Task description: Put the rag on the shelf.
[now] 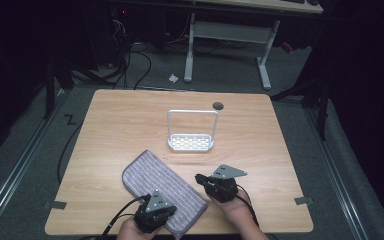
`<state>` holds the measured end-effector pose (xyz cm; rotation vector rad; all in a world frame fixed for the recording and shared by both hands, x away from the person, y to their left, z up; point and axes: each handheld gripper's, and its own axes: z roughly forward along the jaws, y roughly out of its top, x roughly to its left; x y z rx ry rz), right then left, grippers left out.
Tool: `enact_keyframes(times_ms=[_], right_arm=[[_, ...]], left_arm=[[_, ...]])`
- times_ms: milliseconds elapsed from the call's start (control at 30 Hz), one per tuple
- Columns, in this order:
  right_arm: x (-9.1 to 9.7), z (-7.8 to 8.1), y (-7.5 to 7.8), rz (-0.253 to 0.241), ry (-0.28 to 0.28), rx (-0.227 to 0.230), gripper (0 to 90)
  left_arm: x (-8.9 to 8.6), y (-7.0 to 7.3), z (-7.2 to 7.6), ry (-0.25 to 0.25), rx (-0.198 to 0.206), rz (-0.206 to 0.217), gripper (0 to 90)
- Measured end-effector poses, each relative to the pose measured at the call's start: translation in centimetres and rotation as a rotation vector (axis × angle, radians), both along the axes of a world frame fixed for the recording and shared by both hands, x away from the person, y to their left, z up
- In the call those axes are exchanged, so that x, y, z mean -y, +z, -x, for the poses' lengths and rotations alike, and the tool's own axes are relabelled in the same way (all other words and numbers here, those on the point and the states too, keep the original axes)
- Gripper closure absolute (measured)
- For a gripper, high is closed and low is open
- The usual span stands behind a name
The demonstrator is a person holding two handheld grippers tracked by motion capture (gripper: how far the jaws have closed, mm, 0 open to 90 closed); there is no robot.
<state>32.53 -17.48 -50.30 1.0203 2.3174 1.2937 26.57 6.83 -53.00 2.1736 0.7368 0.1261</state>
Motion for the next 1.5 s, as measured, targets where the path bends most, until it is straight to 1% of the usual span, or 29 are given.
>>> enact_keyframes(times_ms=[33,100,133,200,333,367,433,467,500,567,600,633,667,733,800,833,867,900,933,967,1033,1100,1200,1233,1267,1300,1433,1467,1500], right_arm=[[0.0,0.0,0.0,0.0,0.0,0.0,86.1],[-1.7,-1.0,0.0,0.039,0.035,-0.005,87.4],[-1.7,-1.0,0.0,0.039,0.035,-0.005,87.4],[-3.8,-2.2,-0.4,0.072,0.072,-0.018,88.9],[-6.1,-3.0,-1.8,0.139,0.108,-0.055,90.0],[-6.3,-3.0,-2.2,0.153,0.107,-0.069,90.0],[-6.1,-2.5,-2.7,0.156,0.103,-0.067,90.0],[-5.8,-2.1,-2.7,0.148,0.098,-0.074,90.0],[-5.8,-2.1,-2.7,0.148,0.098,-0.074,90.0],[-4.4,-0.1,-2.7,0.14,0.09,-0.081,90.0],[-4.4,-0.1,-2.7,0.14,0.09,-0.081,90.0],[-3.3,1.7,-2.7,0.135,0.084,-0.09,90.0],[-3.3,1.7,-2.7,0.135,0.084,-0.09,90.0],[-2.3,3.0,-2.5,0.125,0.085,-0.099,88.9],[-1.7,3.4,-2.3,0.105,0.07,-0.094,87.2],[-2.2,2.4,-1.9,0.103,0.051,-0.08,87.0],[-2.2,2.4,-1.9,0.103,0.051,-0.08,87.0],[-3.1,0.9,-1.9,0.106,0.039,-0.074,87.0],[-3.1,0.9,-1.9,0.106,0.039,-0.074,87.0],[-3.9,-0.3,-2.1,0.112,0.028,-0.072,87.2],[-4.6,-1.4,-2.4,0.135,0.032,-0.078,87.5],[-4.7,-1.6,-2.6,0.144,0.035,-0.082,87.6],[-4.0,-1.0,-2.5,0.163,0.045,-0.078,87.7],[-3.5,-0.5,-2.5,0.168,0.044,-0.079,87.6],[-2.8,0.1,-2.5,0.17,0.04,-0.079,87.7],[-1.0,1.5,-2.5,0.161,0.028,-0.086,87.6],[1.0,3.2,-2.4,0.146,0.003,-0.104,87.5],[2.0,4.1,-2.5,0.131,-0.008,-0.111,86.8],[2.0,4.1,-2.5,0.131,-0.008,-0.111,86.8]], left_arm=[[0.0,0.0,0.0,0.0,0.0,0.0,88.1],[-0.1,0.3,0.1,0.005,0.025,-0.023,78.3],[-0.3,0.5,0.0,0.023,0.037,-0.028,78.3],[-1.3,0.8,-0.4,0.058,0.049,-0.024,71.7],[-4.3,0.8,-2.1,0.152,0.014,0.016,70.0],[-4.3,0.8,-2.1,0.152,0.014,0.016,69.9],[-5.3,0.9,-2.5,0.189,0.009,0.031,69.9],[-5.5,0.7,-2.6,0.25,-0.034,0.098,69.9],[-5.5,0.7,-2.6,0.25,-0.034,0.098,69.9],[-5.9,0.6,-3.2,0.243,-0.034,0.092,69.3],[-5.9,0.6,-3.2,0.243,-0.034,0.092,68.8],[-5.8,0.6,-3.3,0.24,-0.024,0.083,68.0],[-5.6,0.6,-3.3,0.243,-0.012,0.073,68.0],[-5.4,0.5,-3.6,0.265,0.019,0.044,63.7],[-5.7,0.8,-4.0,0.287,0.028,0.052,60.6],[-6.2,1.0,-4.2,0.29,0.025,0.07,60.5],[-6.2,1.0,-4.2,0.29,0.025,0.07,60.9],[-6.4,1.0,-4.2,0.29,0.014,0.088,63.9],[-6.5,1.0,-4.2,0.283,0.007,0.095,63.9],[-6.5,1.2,-3.9,0.254,-0.003,0.117,69.9],[-6.2,1.3,-3.6,0.239,0.014,0.1,71.1],[-6.0,1.2,-3.7,0.236,0.021,0.081,71.2],[-5.5,0.5,-4.3,0.231,-0.009,0.083,70.1],[-5.3,0.3,-4.7,0.215,-0.042,0.102,70.1],[-5.0,0.0,-5.0,0.188,-0.083,0.144,68.4],[-4.3,-0.3,-5.2,0.162,-0.107,0.167,66.6],[-1.8,-0.5,-4.6,0.081,-0.075,0.138,63.7],[-1.5,-0.4,-4.3,0.061,-0.063,0.136,59.5],[-1.5,-0.4,-4.3,0.061,-0.063,0.136,57.6]])
